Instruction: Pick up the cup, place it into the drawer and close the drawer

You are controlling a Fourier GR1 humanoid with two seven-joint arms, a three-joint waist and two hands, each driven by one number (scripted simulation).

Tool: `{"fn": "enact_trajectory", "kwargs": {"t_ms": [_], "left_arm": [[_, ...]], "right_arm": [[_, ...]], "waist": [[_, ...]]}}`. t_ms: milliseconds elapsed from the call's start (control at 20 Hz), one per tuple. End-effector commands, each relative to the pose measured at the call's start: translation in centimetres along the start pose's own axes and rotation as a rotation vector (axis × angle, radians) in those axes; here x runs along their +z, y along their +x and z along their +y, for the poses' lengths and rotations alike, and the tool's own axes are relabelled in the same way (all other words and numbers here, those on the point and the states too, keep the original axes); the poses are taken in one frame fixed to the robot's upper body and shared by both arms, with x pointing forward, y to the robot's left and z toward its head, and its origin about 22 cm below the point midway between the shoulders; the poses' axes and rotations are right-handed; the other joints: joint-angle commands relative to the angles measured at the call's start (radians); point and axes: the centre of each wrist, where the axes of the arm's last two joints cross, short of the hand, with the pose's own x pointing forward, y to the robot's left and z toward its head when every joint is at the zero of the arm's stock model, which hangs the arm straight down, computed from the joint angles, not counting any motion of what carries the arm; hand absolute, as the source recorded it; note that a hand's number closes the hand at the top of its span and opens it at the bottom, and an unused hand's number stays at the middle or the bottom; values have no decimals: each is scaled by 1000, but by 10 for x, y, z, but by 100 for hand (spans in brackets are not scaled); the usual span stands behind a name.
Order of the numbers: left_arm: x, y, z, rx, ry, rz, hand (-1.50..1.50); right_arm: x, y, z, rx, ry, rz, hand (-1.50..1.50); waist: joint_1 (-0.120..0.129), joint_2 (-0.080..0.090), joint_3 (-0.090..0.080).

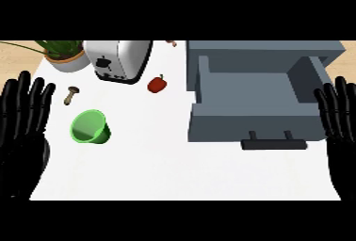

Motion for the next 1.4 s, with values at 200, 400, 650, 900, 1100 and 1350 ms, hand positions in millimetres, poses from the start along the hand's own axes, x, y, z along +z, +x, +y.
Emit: {"fn": "enact_trajectory", "kwargs": {"t_ms": [200, 400, 650, 900, 1100, 1350], "left_arm": [[-17, -12, 55, 65, -105, -11, -150], [-2, -41, 67, 259, 39, 231, -150], [-9, -60, 83, 278, 32, 250, -150], [1, -104, 79, 199, 63, 310, -150], [1, -134, 81, 174, 58, 374, -150], [25, -180, 95, 167, 93, 406, -150]], "right_arm": [[3, -6, 9, -31, 22, -79, -150], [-14, -8, 9, -55, 169, 72, -150], [-21, -13, 16, -76, 186, 78, -150], [-38, -28, 9, -79, 181, 74, -150], [-33, -44, -4, -78, 177, 51, -150], [-53, -11, -3, -61, 195, 39, -150]], "waist": [[10, 11, 25], [22, 14, 24], [14, 10, 25], [12, 11, 25], [8, 12, 25], [3, 12, 24]]}}
